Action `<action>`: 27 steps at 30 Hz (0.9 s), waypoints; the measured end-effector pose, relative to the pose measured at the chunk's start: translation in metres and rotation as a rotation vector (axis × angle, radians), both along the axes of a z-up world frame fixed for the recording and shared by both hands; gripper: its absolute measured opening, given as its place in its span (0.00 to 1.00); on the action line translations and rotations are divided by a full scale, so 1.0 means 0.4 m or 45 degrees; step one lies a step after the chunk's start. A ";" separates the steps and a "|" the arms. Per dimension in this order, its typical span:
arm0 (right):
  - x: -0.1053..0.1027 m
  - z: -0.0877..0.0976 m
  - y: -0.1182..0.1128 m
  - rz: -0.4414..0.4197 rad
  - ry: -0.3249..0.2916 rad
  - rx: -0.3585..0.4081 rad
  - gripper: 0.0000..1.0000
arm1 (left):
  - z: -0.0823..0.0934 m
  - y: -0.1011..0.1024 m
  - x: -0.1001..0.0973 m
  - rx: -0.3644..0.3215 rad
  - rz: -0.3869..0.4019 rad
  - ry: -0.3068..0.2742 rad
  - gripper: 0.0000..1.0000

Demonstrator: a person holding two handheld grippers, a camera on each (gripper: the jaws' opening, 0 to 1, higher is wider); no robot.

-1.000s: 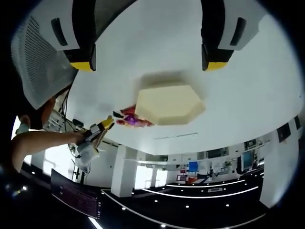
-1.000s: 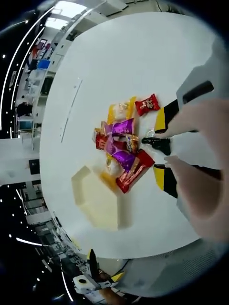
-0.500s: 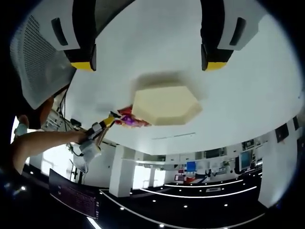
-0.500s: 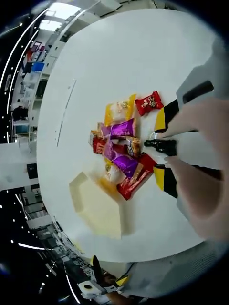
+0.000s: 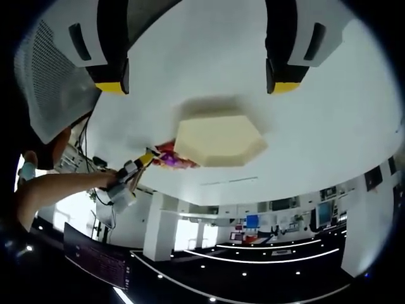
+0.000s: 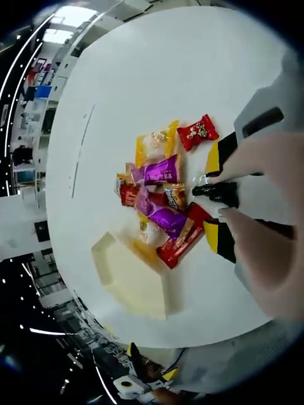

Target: Place the target food into the container with the food tongs after gripping and lifting it, then release it inside without dropping or visibly crushing the food.

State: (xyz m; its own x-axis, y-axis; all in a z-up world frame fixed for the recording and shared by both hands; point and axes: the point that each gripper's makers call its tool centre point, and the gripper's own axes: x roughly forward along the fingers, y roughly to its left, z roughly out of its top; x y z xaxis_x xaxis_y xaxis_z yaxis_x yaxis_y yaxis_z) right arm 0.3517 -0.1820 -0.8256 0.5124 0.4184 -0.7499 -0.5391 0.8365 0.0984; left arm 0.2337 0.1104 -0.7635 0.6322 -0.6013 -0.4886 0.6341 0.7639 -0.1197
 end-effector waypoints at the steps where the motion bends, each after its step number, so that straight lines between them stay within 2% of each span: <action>1: 0.000 0.000 -0.001 -0.005 0.004 0.006 0.25 | 0.002 -0.001 0.000 -0.003 -0.002 -0.001 0.86; 7: 0.002 0.001 -0.005 -0.047 0.012 0.048 0.24 | 0.006 -0.003 0.001 -0.009 -0.002 -0.004 0.86; 14: 0.000 0.004 0.001 -0.043 -0.015 0.018 0.21 | 0.007 -0.004 -0.002 -0.014 -0.005 -0.003 0.85; 19: 0.002 0.007 -0.010 -0.079 -0.021 0.011 0.21 | 0.005 -0.003 -0.006 -0.012 -0.008 0.001 0.84; 24: 0.009 0.042 -0.032 -0.135 -0.030 0.069 0.21 | 0.005 -0.003 -0.007 -0.015 -0.007 0.003 0.83; 27: 0.005 0.048 -0.042 -0.118 -0.034 0.033 0.20 | 0.006 -0.006 -0.006 -0.016 -0.011 0.002 0.83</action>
State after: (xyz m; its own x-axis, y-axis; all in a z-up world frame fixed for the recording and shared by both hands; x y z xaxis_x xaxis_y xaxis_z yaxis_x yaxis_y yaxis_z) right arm 0.3537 -0.1989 -0.8064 0.5696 0.3874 -0.7248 -0.4621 0.8803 0.1073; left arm 0.2313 0.1082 -0.7611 0.6265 -0.6128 -0.4816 0.6404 0.7569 -0.1301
